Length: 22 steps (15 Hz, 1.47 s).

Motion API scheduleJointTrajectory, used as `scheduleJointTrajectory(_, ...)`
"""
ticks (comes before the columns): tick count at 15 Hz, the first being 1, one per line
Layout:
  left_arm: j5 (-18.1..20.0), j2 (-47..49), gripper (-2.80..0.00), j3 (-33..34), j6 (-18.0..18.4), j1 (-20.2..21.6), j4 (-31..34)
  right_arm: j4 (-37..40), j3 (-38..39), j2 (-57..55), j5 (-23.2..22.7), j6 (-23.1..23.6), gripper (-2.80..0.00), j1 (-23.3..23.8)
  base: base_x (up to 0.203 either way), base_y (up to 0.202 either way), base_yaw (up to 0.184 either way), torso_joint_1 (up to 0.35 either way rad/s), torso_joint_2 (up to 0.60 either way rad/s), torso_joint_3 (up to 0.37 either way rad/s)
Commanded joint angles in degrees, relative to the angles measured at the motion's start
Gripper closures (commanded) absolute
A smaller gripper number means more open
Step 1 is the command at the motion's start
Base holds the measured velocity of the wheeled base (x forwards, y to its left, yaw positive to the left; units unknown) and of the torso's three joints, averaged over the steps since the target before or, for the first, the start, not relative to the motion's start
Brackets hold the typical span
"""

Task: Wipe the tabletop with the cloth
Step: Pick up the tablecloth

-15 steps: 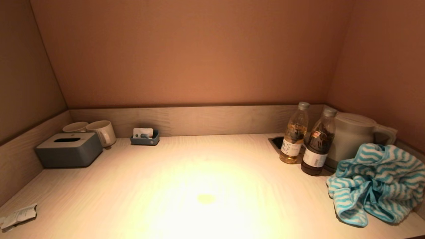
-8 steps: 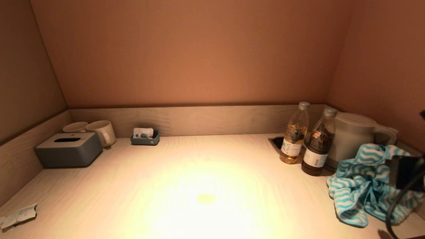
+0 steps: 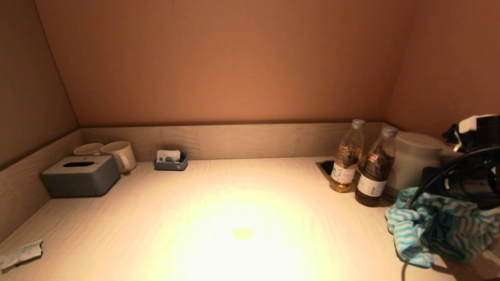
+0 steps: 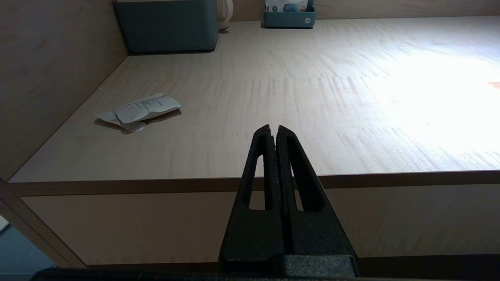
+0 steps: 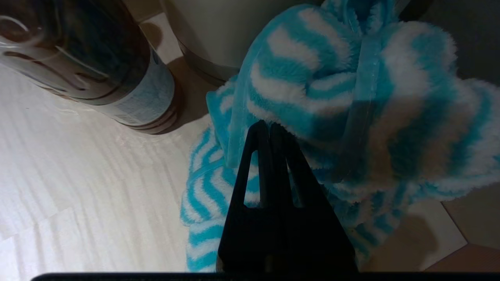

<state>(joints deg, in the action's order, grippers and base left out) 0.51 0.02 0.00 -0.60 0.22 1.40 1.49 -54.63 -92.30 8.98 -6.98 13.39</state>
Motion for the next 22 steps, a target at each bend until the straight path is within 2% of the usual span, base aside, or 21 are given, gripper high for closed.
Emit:
scheduleJointTrajectory(1,0.0,0.0,0.00,0.0,0.0,0.0,0.0,0.0,0.8,-0.5,0.0,0.0,0.00,0.3,0.000,0.000,0.000,0.000,0.00,0.000)
scheduleJointTrajectory(6,-0.1,0.0,0.00,0.0,0.0,0.0,0.0,1.8,4.5,6.4,0.0,0.1,0.00,-0.9,0.000,0.000,0.000,0.000,0.00,0.000)
scheduleJointTrajectory(7,0.0,0.0,0.00,0.0,0.0,0.0,0.0,2.2,5.5,7.3,0.0,0.1,-2.10,-1.0,0.000,0.000,0.000,0.000,0.00,0.000)
scheduleJointTrajectory(8,0.0,0.0,0.00,0.0,0.0,0.0,0.0,2.2,6.8,8.4,0.0,0.2,-2.80,-1.0,0.000,0.000,0.000,0.000,0.00,0.000)
scheduleJointTrajectory(13,0.0,0.0,0.00,0.0,0.0,0.0,0.0,1.9,10.2,9.7,-0.1,0.2,-2.80,-1.1,0.000,0.000,0.000,0.000,0.00,0.000)
scheduleJointTrajectory(17,-0.1,0.0,0.00,0.0,0.0,0.0,0.0,-0.4,9.7,1.0,0.0,-0.4,-2.80,-0.3,0.000,0.000,0.000,0.000,0.00,0.000)
scheduleJointTrajectory(22,0.0,0.0,0.00,0.0,0.0,0.0,0.0,-8.4,9.7,-6.6,0.1,-0.2,-2.80,1.5,0.000,0.000,0.000,0.000,0.00,0.000)
